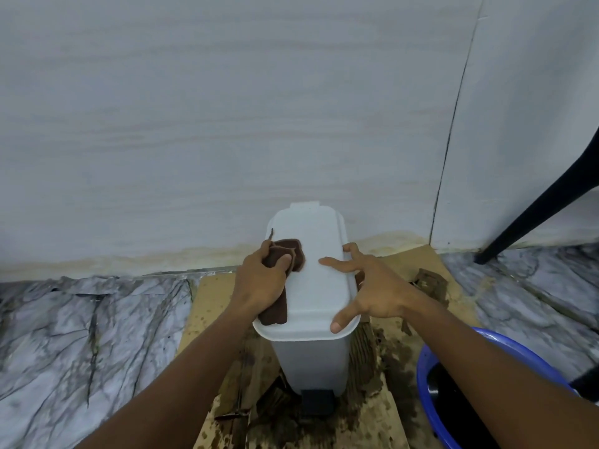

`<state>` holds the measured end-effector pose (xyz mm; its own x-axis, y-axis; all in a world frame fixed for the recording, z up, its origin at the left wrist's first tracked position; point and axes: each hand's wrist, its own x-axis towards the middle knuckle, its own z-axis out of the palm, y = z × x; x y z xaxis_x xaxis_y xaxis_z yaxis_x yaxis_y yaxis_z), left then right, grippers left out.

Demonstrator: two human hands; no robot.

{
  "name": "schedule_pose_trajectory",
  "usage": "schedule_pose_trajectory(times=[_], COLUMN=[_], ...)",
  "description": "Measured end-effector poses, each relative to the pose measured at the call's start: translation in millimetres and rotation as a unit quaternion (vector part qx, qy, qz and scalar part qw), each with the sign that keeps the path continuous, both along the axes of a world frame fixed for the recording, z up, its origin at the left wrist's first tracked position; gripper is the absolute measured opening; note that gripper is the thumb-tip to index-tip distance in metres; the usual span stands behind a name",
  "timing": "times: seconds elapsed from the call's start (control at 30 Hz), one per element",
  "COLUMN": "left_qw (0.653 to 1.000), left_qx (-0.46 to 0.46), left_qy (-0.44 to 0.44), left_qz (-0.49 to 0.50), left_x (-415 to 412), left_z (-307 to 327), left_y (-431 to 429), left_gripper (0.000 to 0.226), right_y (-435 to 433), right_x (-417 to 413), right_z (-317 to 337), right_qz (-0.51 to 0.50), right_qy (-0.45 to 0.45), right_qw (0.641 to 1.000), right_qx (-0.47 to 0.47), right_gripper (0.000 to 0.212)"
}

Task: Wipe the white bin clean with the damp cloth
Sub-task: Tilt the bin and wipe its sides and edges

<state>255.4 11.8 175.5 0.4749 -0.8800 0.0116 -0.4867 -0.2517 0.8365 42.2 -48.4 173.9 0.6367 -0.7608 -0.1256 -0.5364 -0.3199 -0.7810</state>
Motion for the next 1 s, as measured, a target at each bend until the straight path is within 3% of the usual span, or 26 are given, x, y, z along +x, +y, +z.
schedule_pose_trajectory(times=[0.2,0.37,0.6,0.77,0.9,1.0], left_qw=[0.996,0.999,0.999,0.988,0.979,0.975], left_qx=[-0.027,-0.005,0.010,-0.009,-0.027,-0.016], left_qy=[0.059,0.038,0.042,0.130,0.150,0.157], left_qz=[0.061,0.028,0.025,0.083,0.132,0.158], left_x=[-9,1,26,28,17,5], left_z=[-9,-6,-1,-2,-7,-18], left_y=[20,6,-35,-44,-35,-24], left_gripper=[0.065,0.061,0.065,0.072,0.067,0.077], right_y=[-8,1,24,9,-25,-37], right_x=[-5,-1,1,-2,-18,-25], right_z=[5,-6,-20,-16,0,3], right_qz=[0.053,0.010,0.005,0.008,0.037,0.050], right_qy=[0.000,-0.027,-0.026,-0.094,-0.077,-0.035], right_qw=[0.999,1.000,0.997,0.996,0.996,0.998], right_qx=[0.006,0.013,-0.068,0.009,0.018,0.015], right_gripper=[0.107,0.106,0.107,0.096,0.095,0.097])
